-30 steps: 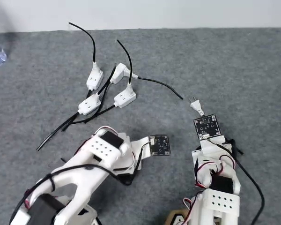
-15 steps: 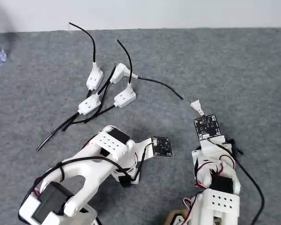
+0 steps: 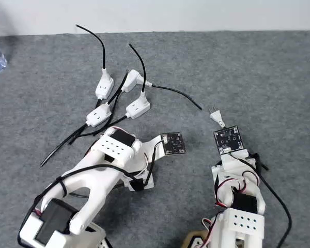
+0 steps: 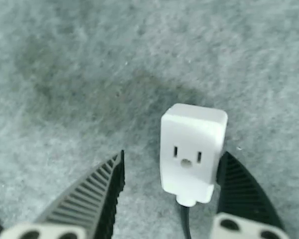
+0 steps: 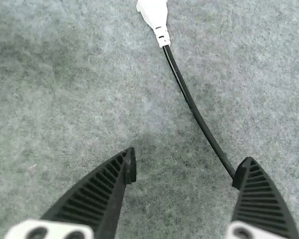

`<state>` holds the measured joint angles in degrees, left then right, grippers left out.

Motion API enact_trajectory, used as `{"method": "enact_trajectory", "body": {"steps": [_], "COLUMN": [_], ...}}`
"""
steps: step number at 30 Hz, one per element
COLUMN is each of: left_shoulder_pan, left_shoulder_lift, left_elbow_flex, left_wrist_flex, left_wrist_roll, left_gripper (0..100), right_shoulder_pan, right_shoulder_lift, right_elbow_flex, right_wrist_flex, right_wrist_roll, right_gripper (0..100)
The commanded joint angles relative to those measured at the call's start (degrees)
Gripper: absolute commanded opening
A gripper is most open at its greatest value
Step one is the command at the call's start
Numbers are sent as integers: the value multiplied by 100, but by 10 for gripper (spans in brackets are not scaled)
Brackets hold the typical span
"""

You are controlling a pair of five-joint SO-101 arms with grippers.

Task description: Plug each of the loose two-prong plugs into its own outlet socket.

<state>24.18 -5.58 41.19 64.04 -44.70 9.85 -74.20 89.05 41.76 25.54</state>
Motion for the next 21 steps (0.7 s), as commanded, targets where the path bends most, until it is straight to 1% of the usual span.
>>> {"method": "enact_trajectory", "body": {"steps": [1, 5, 9, 11, 16, 21], "left_shoulder_pan": [-141, -255, 167, 316, 360, 369], "left_shoulder_lift": [-79, -44, -88, -88, -536, -1662], "left_elbow_flex": [-409, -523, -347, -224, 207, 804], "left_wrist_flex": [97, 123, 404, 325, 193, 97], "left_wrist_roll": [-70, -70, -18, 211, 413, 1196], "left_gripper": [280, 280, 279, 279, 279, 279], "right_shoulder_pan": [-57, -66, -66, -66, -66, -66], "right_shoulder_lift": [-31, -40, -40, -40, -40, -40], "right_elbow_flex": [-123, -132, -149, -149, -149, -149], "right_wrist_flex": [57, 136, 145, 154, 154, 154], "right_wrist_roll": [53, 53, 53, 53, 53, 53], "right_gripper": [302, 302, 302, 302, 302, 302]}}
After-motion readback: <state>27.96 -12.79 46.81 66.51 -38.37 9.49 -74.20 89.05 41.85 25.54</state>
